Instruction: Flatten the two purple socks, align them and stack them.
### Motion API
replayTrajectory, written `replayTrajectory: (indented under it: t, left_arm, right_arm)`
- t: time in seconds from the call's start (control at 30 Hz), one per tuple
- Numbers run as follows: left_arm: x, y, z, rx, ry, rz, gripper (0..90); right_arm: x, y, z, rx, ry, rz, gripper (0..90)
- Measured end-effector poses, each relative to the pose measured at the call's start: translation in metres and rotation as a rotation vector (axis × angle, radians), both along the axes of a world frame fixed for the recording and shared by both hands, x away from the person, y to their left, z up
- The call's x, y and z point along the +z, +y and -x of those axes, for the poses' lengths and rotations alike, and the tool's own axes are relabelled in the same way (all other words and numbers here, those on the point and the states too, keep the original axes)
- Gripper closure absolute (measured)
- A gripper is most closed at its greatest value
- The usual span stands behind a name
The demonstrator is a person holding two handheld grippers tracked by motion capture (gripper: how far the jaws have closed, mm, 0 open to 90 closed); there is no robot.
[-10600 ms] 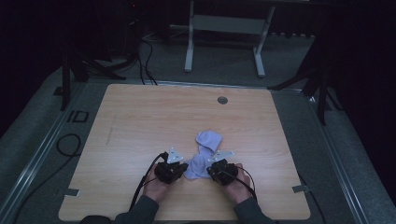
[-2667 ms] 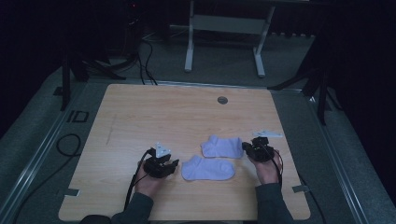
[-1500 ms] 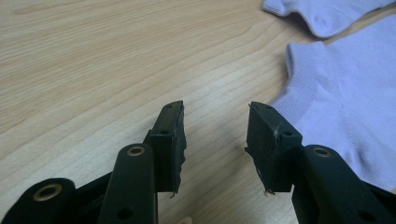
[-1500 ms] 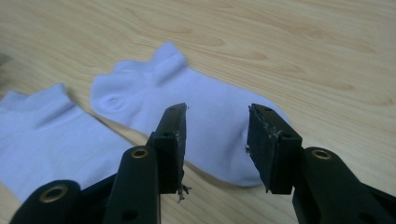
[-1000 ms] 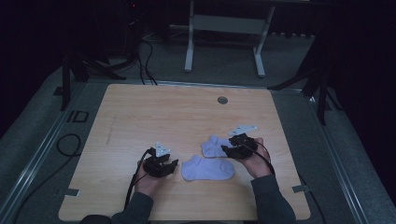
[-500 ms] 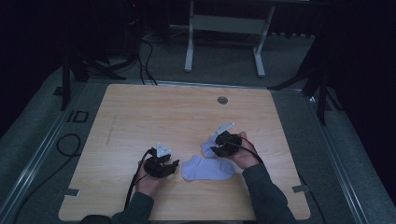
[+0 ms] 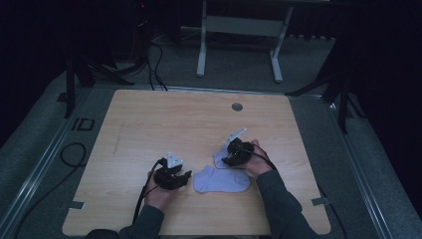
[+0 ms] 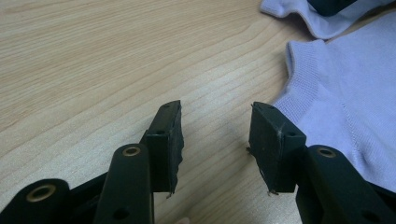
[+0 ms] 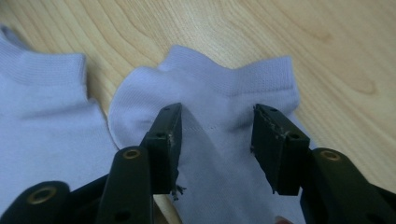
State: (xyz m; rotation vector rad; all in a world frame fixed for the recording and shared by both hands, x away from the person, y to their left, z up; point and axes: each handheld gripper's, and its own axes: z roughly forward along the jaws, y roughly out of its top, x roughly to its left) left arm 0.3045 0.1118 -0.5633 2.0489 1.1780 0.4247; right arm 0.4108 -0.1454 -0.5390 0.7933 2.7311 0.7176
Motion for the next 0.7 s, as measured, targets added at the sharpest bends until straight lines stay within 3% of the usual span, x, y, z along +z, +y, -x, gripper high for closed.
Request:
replayTrajectory:
  t: [0.07, 0.27, 0.63, 0.7]
  left_arm:
    - [0.0, -0.0001, 0.0001, -0.001, 0.0, -0.001, 54.4]
    - [-0.0003, -0.0011, 0.0004, -0.004, -0.004, -0.003, 54.0]
    - [-0.0004, -0.0016, 0.0006, -0.008, -0.004, -0.001, 53.5]
    - [-0.0004, -0.0014, 0.0005, -0.01, -0.003, 0.0, 53.4]
  right_arm:
    - [-0.0011, -0.0025, -0.0033, -0.01, 0.036, -0.029, 51.4]
    - [-0.001, -0.0023, -0.0044, -0.023, 0.039, -0.032, 54.2]
    - [-0.0019, -0.0059, -0.0105, -0.125, 0.005, -0.053, 83.0]
    - [-0.0027, -0.0065, -0.0103, -0.146, 0.0, -0.066, 84.4]
